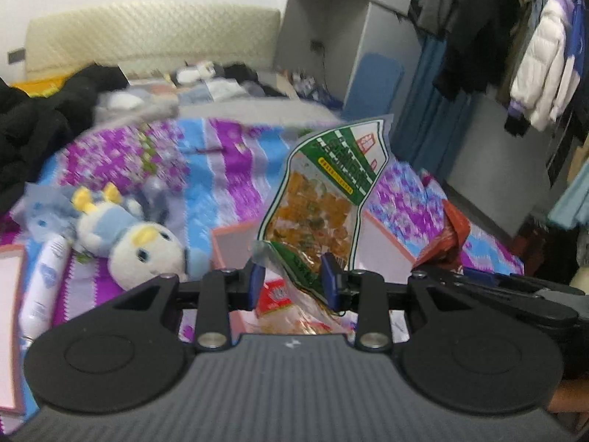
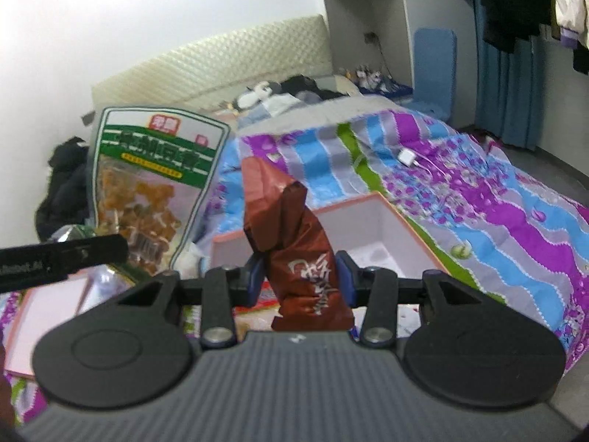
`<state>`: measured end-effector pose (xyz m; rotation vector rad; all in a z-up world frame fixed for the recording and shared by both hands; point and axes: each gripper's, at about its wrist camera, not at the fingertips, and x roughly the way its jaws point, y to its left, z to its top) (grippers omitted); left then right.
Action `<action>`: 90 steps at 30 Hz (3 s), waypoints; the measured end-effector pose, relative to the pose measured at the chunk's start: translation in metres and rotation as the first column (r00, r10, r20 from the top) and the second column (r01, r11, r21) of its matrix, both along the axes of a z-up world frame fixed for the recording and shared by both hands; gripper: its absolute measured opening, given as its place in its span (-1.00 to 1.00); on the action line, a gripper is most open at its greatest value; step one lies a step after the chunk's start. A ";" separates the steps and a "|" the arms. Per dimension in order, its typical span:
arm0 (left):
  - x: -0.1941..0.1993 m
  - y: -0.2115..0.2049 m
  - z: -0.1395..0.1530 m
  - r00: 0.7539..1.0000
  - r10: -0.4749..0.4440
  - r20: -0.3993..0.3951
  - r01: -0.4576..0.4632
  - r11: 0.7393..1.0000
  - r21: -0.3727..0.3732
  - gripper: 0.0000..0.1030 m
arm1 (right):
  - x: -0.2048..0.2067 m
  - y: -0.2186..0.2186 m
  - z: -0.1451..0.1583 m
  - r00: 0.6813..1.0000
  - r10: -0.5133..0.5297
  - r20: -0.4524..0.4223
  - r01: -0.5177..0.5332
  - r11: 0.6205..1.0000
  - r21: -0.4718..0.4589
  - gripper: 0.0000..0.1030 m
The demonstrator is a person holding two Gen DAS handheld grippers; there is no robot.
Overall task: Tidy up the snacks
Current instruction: 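Carry green bag into pink box with left tool while right tool lowers brown pack in, then open the left tool while the right tool opens, releasing both packs into the box, then reach left tool to red foil candy while right tool reaches silver black-labelled pack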
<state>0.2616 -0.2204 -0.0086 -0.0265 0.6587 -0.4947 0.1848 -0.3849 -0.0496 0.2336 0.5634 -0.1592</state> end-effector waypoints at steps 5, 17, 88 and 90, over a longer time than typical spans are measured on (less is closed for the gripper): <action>0.026 -0.036 -0.045 0.993 -0.059 -0.102 0.063 0.997 0.041 -0.26 | 0.015 -0.017 -0.041 0.995 -0.022 -0.101 0.023 1.000 0.008 -0.14; 0.073 -0.074 -0.103 0.977 -0.092 -0.192 0.115 0.987 0.111 -0.33 | 0.034 -0.050 -0.097 0.972 -0.049 -0.229 0.057 0.998 0.026 -0.12; -0.186 0.253 -0.109 0.956 0.290 -0.048 -0.288 0.957 0.048 0.68 | -0.128 0.192 -0.065 0.963 0.270 0.008 -0.268 0.958 -0.107 0.25; -0.181 0.255 -0.113 0.956 0.290 -0.048 -0.288 0.956 0.047 0.68 | -0.126 0.196 -0.065 0.960 0.280 0.010 -0.276 0.952 -0.131 0.25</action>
